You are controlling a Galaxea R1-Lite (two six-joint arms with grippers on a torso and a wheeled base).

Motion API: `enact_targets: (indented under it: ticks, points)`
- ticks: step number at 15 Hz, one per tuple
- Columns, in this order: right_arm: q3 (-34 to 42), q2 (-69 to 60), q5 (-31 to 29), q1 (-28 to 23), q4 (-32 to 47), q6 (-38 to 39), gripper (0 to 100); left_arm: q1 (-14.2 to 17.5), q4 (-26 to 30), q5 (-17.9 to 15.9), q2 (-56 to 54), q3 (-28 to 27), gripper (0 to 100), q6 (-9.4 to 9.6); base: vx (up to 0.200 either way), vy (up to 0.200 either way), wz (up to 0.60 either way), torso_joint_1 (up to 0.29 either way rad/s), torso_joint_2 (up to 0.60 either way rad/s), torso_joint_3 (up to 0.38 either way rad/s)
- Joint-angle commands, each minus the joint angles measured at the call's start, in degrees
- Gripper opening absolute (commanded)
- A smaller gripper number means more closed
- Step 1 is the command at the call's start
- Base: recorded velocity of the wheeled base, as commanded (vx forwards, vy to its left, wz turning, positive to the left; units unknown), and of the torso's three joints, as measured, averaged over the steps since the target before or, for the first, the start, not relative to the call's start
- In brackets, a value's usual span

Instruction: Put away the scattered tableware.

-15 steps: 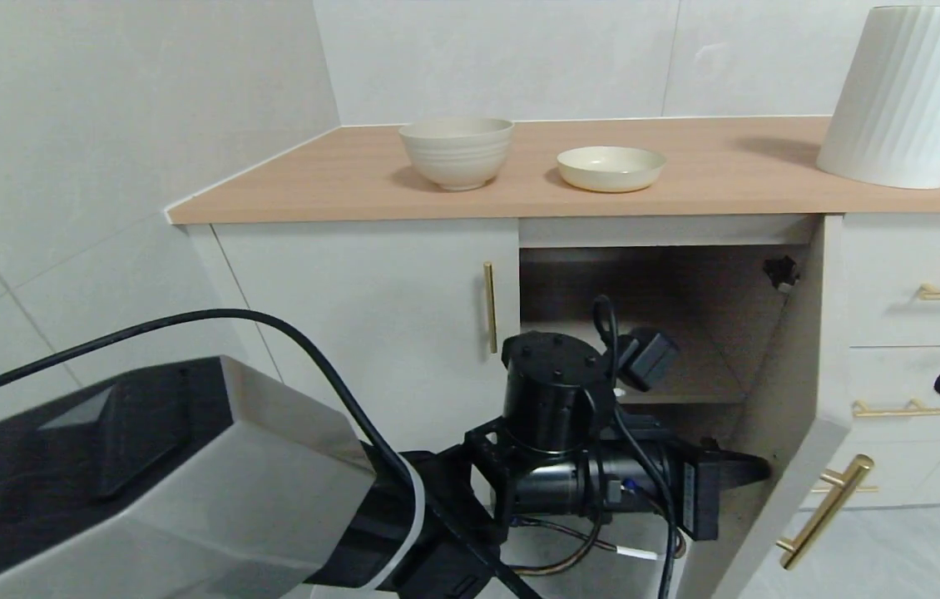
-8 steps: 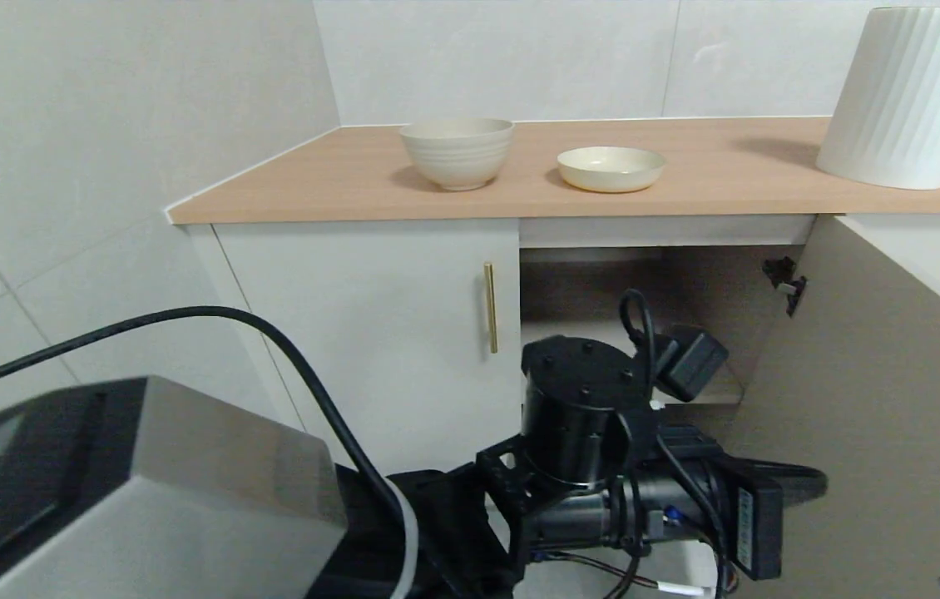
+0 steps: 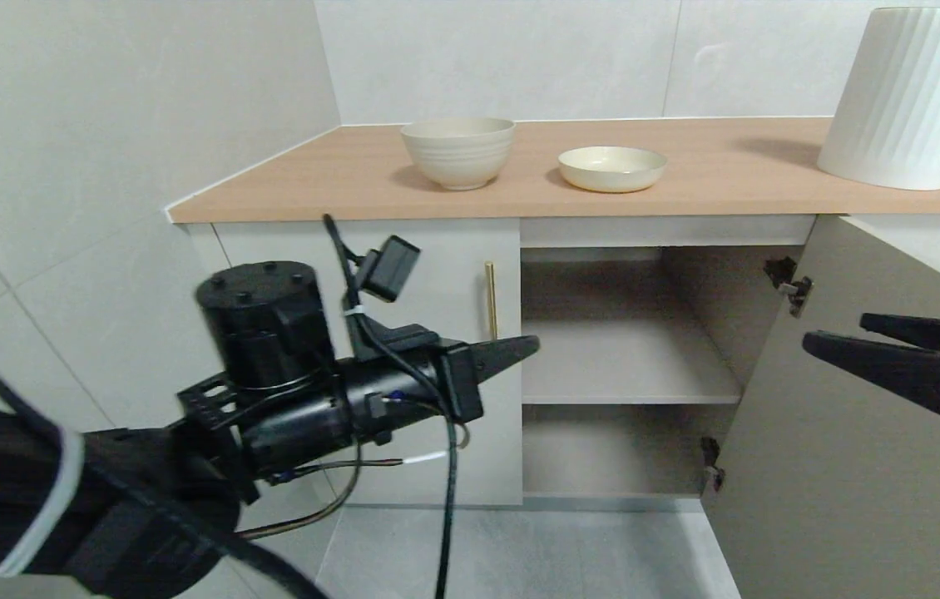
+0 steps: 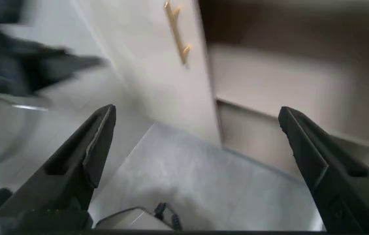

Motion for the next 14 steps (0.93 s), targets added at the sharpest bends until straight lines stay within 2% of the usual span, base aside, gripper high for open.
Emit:
enact_targets:
  ticks: [1,2,3,4,6,7,8,9,10,14]
  points:
    - [-3.5,8.6,1.4,0.1,0.1,0.4,100,7.9,3.9,0.0,-15.5,9.8,0,1.91,0.0,0.0,0.0,0.0,0.0,0.0]
    - [-3.5,9.5,1.4,-0.2,0.1,0.4,100,10.4,7.8,0.1,-20.0,11.6,0,2.17,0.0,0.0,0.0,0.0,0.0,0.0]
    - [-4.0,9.8,1.5,-1.3,0.1,0.4,100,13.8,17.6,0.1,-28.9,12.8,0,2.17,0.0,0.0,0.0,0.0,0.0,0.0]
    - [-4.7,8.8,1.4,-1.4,0.8,0.4,100,14.8,26.0,0.1,-34.2,11.4,0,2.17,0.0,0.0,0.0,0.0,0.0,0.0]
    - [-5.8,6.8,1.1,-2.1,4.5,1.4,100,15.2,36.3,0.4,-38.7,7.5,0,2.34,0.0,0.0,0.0,0.0,0.0,0.0]
    - [-8.4,6.3,1.1,-3.3,8.4,1.6,100,16.9,41.9,0.4,-41.2,6.3,0,2.43,0.0,0.0,0.0,0.0,0.0,0.0]
    - [-9.3,6.7,1.1,-4.0,9.4,1.6,100,17.4,43.2,0.4,-42.3,6.3,0,2.34,0.0,0.0,0.0,0.0,0.0,0.0]
    - [-9.7,7.1,1.1,-4.5,9.5,1.7,100,18.3,43.7,0.4,-42.5,6.3,100,2.34,0.0,0.0,0.0,0.0,0.0,0.0]
    - [-9.7,7.3,1.0,-4.6,9.5,1.8,100,19.6,43.7,0.4,-42.1,5.9,100,2.34,0.0,0.0,0.0,0.0,0.0,0.0]
    - [-9.9,6.6,0.8,-4.7,9.5,1.9,100,19.7,43.3,0.3,-41.1,4.8,100,2.52,0.0,0.0,0.0,0.0,0.0,0.0]
